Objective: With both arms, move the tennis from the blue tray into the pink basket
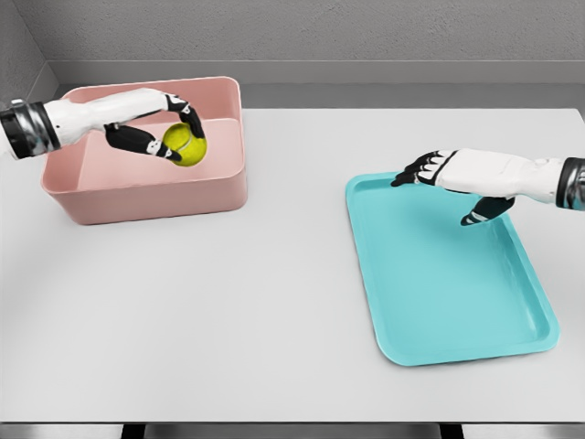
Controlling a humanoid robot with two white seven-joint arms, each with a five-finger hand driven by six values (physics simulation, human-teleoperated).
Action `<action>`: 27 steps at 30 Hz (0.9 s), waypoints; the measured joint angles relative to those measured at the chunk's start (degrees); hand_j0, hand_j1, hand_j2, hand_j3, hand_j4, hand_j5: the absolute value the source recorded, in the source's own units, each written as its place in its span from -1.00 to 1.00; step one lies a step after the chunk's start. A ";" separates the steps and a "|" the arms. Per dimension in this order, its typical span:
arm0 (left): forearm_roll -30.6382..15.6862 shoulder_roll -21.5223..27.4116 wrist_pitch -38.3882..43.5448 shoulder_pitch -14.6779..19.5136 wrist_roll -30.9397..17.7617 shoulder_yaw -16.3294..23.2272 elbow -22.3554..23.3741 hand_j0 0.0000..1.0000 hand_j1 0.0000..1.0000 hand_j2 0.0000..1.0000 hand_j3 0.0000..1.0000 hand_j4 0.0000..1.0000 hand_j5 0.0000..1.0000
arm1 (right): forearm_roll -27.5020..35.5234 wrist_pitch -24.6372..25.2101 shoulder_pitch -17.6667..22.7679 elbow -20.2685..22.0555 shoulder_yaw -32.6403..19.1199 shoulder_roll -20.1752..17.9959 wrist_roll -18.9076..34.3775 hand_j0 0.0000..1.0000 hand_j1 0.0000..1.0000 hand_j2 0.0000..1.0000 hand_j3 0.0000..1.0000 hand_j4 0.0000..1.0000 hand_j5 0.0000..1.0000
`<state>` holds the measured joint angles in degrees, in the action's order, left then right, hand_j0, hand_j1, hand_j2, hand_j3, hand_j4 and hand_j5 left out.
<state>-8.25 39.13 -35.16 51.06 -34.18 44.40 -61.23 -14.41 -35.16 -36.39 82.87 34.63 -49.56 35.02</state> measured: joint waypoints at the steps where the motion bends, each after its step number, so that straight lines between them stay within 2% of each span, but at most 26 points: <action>1: -0.01 -0.02 0.00 0.09 0.01 -0.01 0.27 0.03 0.03 0.03 0.03 0.03 0.03 | 0.00 0.00 0.09 0.00 0.01 0.09 0.00 1.00 1.00 1.00 1.00 1.00 1.00; 2: -0.02 -0.03 0.00 0.09 0.02 -0.02 0.50 0.13 0.13 0.13 0.13 0.13 0.13 | 0.00 0.00 0.09 0.00 0.01 0.15 0.00 1.00 1.00 1.00 1.00 1.00 1.00; 3: -0.01 -0.02 0.00 0.09 0.05 -0.03 0.69 0.41 0.41 0.41 0.41 0.41 0.41 | 0.00 0.00 0.09 0.00 0.02 0.20 0.00 1.00 1.00 1.00 1.00 1.00 1.00; 4: -0.01 -0.03 0.01 0.70 0.14 -0.13 0.92 1.00 1.00 1.00 1.00 1.00 1.00 | 0.00 0.00 0.09 0.00 0.02 0.23 0.00 1.00 1.00 1.00 1.00 1.00 1.00; 12: -0.28 0.09 0.01 0.00 0.82 -2.87 1.67 1.00 1.00 1.00 1.00 1.00 1.00 | 0.00 0.00 0.09 0.00 0.02 0.35 0.00 1.00 1.00 1.00 1.00 1.00 1.00; 17: -3.36 2.15 -0.01 -2.46 0.84 -3.42 0.99 1.00 1.00 1.00 1.00 1.00 1.00 | 0.00 0.00 0.00 -0.03 0.01 0.39 0.00 1.00 1.00 1.00 1.00 1.00 1.00; 19: -4.05 3.40 -0.02 -4.22 1.23 -3.47 -0.07 1.00 1.00 1.00 1.00 1.00 1.00 | 0.15 0.00 -0.09 -0.02 -0.08 0.37 0.00 1.00 1.00 1.00 1.00 1.00 1.00; 24: -4.62 6.72 0.00 -5.62 2.52 -3.51 -3.29 1.00 1.00 1.00 1.00 1.00 1.00 | 0.81 -0.01 0.35 0.23 -0.17 -0.05 0.00 1.00 1.00 1.00 1.00 1.00 1.00; 27: -4.71 9.03 0.00 -7.47 2.71 -3.55 -5.88 1.00 1.00 1.00 1.00 1.00 1.00 | 2.89 -0.01 1.23 0.29 -0.22 -2.44 0.00 1.00 1.00 1.00 1.00 1.00 1.00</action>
<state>-12.96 48.16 -35.17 43.60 -31.47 40.85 -67.10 -11.51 -35.17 -35.16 83.16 34.40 -52.00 35.03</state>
